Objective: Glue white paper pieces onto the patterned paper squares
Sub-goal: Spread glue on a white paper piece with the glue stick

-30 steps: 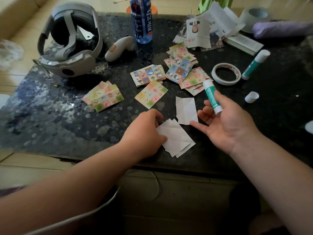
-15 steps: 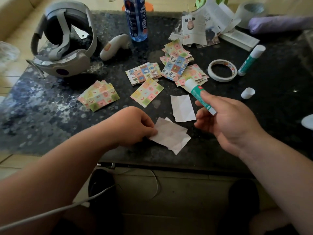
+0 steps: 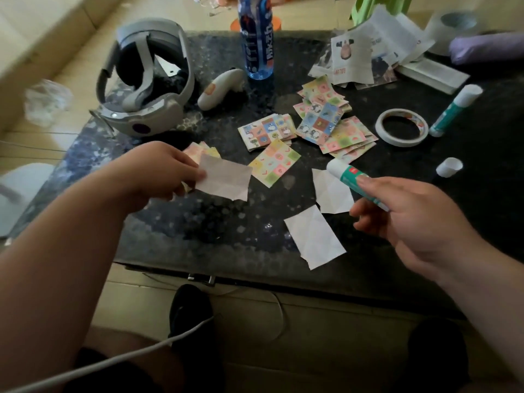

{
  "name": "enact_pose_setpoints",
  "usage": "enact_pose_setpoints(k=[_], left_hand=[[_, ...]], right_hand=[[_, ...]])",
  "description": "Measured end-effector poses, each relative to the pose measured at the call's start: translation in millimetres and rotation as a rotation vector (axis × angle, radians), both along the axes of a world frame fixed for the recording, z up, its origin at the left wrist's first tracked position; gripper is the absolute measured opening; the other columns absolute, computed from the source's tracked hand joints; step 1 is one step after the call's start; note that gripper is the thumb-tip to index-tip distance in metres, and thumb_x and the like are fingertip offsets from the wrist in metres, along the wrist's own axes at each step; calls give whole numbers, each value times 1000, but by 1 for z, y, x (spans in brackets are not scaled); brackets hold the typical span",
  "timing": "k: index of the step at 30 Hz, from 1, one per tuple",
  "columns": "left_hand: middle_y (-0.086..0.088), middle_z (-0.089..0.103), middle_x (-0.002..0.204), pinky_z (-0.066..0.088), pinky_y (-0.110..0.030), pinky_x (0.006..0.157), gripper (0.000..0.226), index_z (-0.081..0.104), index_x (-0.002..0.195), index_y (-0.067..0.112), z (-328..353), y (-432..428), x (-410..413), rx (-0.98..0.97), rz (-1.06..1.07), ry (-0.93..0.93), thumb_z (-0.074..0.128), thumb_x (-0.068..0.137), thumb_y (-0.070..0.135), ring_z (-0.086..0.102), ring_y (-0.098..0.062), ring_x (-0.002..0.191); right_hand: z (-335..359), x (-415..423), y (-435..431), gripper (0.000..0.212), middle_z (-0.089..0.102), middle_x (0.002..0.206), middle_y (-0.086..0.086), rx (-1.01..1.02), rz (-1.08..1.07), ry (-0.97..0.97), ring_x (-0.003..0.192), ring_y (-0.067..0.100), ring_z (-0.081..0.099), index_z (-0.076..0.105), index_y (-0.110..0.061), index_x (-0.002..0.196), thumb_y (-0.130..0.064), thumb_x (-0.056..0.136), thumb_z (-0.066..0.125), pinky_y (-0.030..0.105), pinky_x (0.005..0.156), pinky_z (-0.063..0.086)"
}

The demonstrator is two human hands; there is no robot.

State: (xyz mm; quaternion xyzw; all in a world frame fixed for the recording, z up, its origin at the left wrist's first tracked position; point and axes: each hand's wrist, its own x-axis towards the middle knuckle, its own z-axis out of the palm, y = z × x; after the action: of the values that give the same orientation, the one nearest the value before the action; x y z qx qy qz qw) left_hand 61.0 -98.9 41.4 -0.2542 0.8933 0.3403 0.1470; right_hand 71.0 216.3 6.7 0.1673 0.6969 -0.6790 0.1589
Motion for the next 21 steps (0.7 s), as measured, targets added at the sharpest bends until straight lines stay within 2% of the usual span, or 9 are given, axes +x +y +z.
enact_pose_setpoints(k=[3, 5, 7, 9, 11, 13, 16, 19, 21], left_hand=[[-11, 71, 74, 44, -31, 57, 19, 75, 79, 9, -8, -19, -4, -74, 60, 3, 76, 90, 25, 53, -21, 60], [-9, 68, 82, 43, -33, 64, 25, 67, 84, 10, -12, -22, -7, -232, 30, 9, 77, 89, 33, 54, -22, 66], [-6, 64, 96, 44, -35, 74, 29, 64, 103, 17, -11, -13, -5, -427, -27, 76, 76, 88, 38, 59, -26, 81], [-3, 68, 107, 47, -36, 80, 39, 64, 122, 19, -5, 11, 4, -431, -78, 197, 72, 90, 40, 63, -27, 96], [4, 67, 100, 48, -34, 80, 28, 67, 115, 24, -2, 48, 19, -338, -275, 268, 68, 92, 40, 62, -20, 94], [7, 62, 109, 50, -36, 90, 29, 67, 116, 27, -10, 87, 39, -319, -590, 224, 64, 94, 44, 58, -17, 105], [3, 48, 137, 44, -40, 107, 53, 53, 137, 25, -31, 129, 77, -333, -926, 184, 59, 93, 55, 44, -19, 128], [-10, 41, 153, 39, -45, 114, 85, 43, 149, 11, -60, 146, 103, -412, -1069, 196, 62, 86, 65, 37, -28, 142], [-15, 20, 166, 25, -49, 122, 99, 23, 159, 5, -69, 150, 107, -457, -1099, 167, 55, 90, 68, 18, -31, 153]], right_hand=[[-1, 1, -5, 16, 72, 68, 5, 7, 17, -7, 71, 22, 61, 73, -12, 98, -27, 96, 68, 40, 76, 52], [-4, 0, -8, 18, 71, 68, 6, 13, 34, -8, 69, 22, 60, 73, -11, 99, -28, 96, 69, 41, 75, 51], [-6, -1, -13, 19, 71, 69, 8, 8, 38, -8, 66, 21, 60, 74, -10, 101, -28, 95, 69, 40, 73, 52], [-8, -3, -17, 19, 71, 69, 8, -4, 34, 0, 64, 20, 60, 74, -10, 100, -28, 95, 70, 38, 71, 53], [-8, -5, -20, 18, 72, 70, 8, -14, 29, 10, 64, 20, 60, 74, -10, 101, -28, 96, 70, 38, 71, 54], [-9, -7, -21, 17, 72, 71, 7, -12, 20, 27, 64, 19, 60, 74, -11, 99, -27, 95, 70, 37, 71, 55], [-11, -9, -19, 13, 69, 67, 6, 14, -22, 75, 58, 17, 56, 74, -13, 95, -25, 95, 70, 34, 65, 51], [-12, -10, -14, 12, 67, 62, 6, 69, -46, 123, 54, 17, 56, 73, -16, 99, -26, 94, 72, 35, 62, 51], [-12, -8, -11, 12, 64, 58, 6, 122, -36, 167, 53, 15, 56, 74, -16, 99, -26, 92, 74, 32, 59, 51]])
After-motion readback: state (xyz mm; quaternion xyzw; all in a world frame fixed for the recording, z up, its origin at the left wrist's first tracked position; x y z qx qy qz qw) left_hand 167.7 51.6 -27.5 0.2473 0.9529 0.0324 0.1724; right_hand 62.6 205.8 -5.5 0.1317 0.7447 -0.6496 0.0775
